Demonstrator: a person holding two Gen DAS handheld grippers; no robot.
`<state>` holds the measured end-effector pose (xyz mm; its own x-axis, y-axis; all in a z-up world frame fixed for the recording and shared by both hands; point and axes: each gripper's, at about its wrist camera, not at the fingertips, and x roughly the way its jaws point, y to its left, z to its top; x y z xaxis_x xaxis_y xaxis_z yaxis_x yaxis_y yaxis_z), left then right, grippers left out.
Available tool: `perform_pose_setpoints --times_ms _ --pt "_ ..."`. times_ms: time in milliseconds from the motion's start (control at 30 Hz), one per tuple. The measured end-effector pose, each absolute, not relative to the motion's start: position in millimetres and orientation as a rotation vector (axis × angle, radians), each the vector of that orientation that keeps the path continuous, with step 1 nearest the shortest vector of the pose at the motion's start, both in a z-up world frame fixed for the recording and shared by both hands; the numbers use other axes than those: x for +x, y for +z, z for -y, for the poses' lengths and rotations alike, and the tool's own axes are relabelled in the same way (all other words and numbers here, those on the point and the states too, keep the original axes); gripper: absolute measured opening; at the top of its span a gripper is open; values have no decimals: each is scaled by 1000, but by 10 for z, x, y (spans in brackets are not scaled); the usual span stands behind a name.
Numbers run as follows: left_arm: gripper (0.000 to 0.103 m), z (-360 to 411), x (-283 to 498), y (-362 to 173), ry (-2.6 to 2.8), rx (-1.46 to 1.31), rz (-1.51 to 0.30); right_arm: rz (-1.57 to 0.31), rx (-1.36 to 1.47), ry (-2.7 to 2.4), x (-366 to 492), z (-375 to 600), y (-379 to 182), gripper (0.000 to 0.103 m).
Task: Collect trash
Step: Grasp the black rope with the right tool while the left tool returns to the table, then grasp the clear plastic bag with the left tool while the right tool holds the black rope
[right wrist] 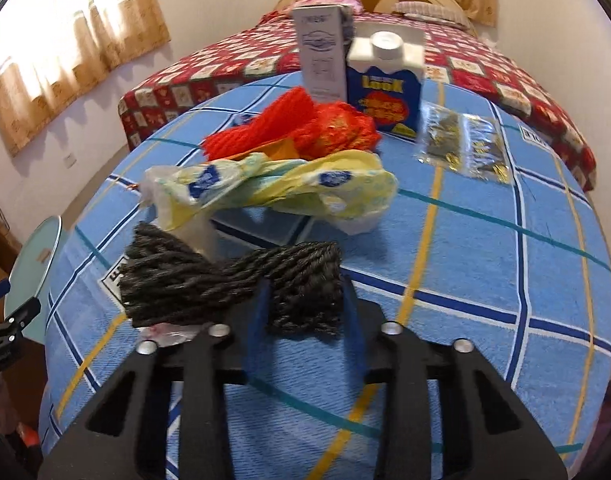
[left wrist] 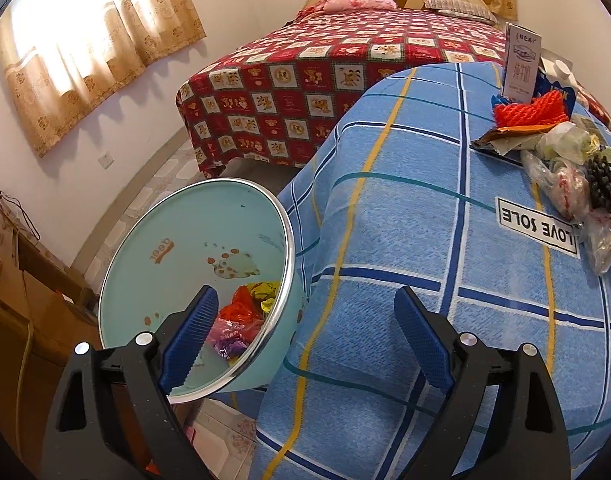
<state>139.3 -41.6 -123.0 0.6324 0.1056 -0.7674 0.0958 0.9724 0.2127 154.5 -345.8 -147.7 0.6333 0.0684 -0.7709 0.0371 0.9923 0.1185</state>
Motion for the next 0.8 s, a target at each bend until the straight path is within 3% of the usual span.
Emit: perform_pose_setpoints --times_ms 33,133,433,700,800 --pt "88 424 1386 -1222 3 244 -887 -879 129 29 1533 3440 -1463 15" --pt "88 441 1370 -1189 -4 242 -882 -860 145 49 1453 3406 -1419 8" --pt "88 683 1262 -1113 -57 239 -870 -731 249 -35 835 3727 -1141 7" --pt "88 1231 1183 -1126 -141 266 -875 -736 286 -167 522 4174 -1320 8" --pt "88 1451 1123 -1111 -172 286 -867 -734 321 -172 475 4300 -1375 15"
